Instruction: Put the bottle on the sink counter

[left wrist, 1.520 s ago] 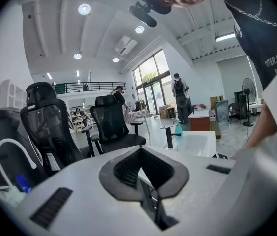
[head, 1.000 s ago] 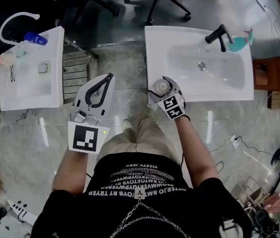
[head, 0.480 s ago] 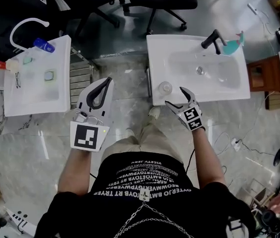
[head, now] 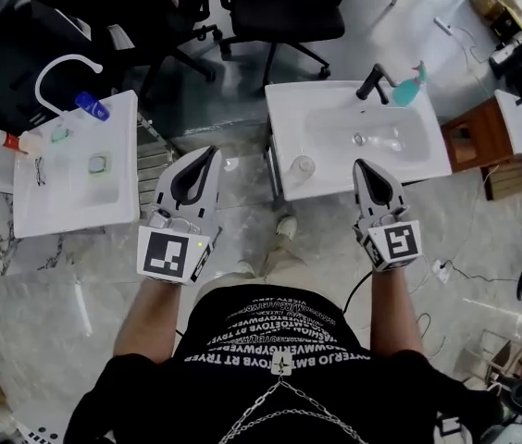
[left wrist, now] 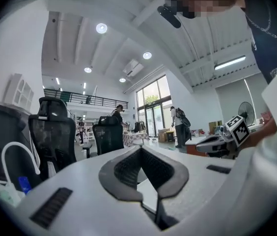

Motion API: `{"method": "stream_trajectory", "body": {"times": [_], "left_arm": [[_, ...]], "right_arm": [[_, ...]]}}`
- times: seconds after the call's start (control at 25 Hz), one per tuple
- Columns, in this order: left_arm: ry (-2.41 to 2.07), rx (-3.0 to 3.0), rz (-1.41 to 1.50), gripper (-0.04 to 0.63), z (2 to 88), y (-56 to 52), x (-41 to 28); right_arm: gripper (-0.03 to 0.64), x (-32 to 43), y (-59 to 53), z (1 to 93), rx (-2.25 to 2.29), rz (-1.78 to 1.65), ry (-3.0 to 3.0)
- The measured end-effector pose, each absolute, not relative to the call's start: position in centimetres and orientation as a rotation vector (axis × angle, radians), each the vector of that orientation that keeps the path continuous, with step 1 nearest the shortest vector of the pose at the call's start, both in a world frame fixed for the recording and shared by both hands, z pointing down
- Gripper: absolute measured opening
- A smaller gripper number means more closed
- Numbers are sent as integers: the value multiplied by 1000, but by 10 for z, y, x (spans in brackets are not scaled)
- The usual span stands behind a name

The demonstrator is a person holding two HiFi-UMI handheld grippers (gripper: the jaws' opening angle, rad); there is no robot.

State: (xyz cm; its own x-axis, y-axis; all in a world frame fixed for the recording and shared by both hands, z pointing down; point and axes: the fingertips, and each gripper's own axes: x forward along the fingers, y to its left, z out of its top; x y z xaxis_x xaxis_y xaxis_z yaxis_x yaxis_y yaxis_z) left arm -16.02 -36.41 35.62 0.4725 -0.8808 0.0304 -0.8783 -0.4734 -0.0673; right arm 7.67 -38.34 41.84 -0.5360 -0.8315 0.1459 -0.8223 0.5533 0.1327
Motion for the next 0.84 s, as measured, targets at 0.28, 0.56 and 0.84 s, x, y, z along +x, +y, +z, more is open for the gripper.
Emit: {"method": "stream_trajectory", "body": {"times": [0.28, 0.56, 0.84], "left_arm": [[1520, -2672, -72, 6, 344, -321, -161], [1493, -2707, -96, 6, 350, -302, -146], [1539, -2682, -140, 6, 362, -317, -124]], "right_arm": [[-4, 64, -337, 403, 1413, -91, -2530], [-5, 69, -315, 397, 1422, -98, -2497], [-5, 71, -328, 401, 1352, -121, -2521]]}}
